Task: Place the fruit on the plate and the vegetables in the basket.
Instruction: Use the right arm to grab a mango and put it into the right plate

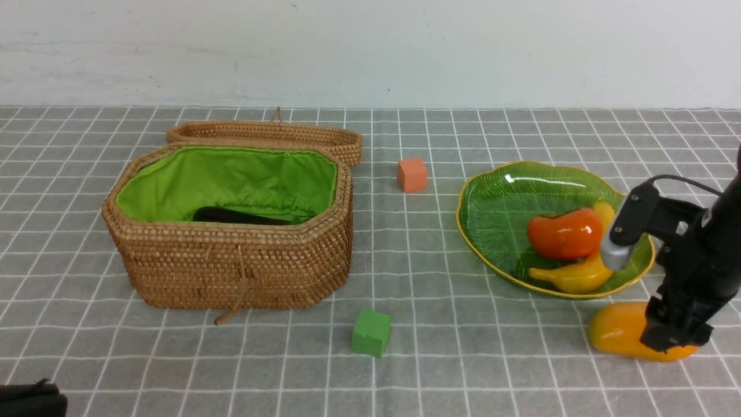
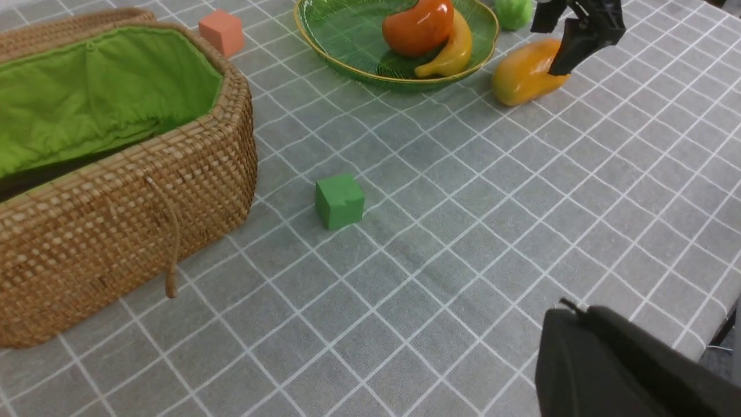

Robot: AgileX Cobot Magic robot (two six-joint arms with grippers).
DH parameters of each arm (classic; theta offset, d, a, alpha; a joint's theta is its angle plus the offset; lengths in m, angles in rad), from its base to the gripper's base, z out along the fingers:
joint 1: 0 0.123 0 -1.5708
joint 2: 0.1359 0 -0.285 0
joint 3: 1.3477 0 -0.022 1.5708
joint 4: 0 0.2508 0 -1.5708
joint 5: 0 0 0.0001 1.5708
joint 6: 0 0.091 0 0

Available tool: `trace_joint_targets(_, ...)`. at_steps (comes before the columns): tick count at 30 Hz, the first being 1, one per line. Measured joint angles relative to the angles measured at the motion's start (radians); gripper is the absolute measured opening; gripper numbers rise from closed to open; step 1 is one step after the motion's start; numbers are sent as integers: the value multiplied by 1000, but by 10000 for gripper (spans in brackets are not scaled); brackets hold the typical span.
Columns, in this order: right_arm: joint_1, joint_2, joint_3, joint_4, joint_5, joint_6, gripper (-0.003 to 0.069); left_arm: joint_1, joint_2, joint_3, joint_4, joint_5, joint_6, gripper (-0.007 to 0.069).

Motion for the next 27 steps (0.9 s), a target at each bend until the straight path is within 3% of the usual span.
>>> trace_joint_targets(5,0,73,-4,-53,-18,-8,617,0,3,0,0,-17,1,-13)
trace_joint_targets(19,0,127,-12,-39,-14,13,582,-1,3,0,-24,-27,1,-13)
trace_joint_targets(27,16,47,-86,31,225,274,582,-1,3,0,-39,-123,1,-13)
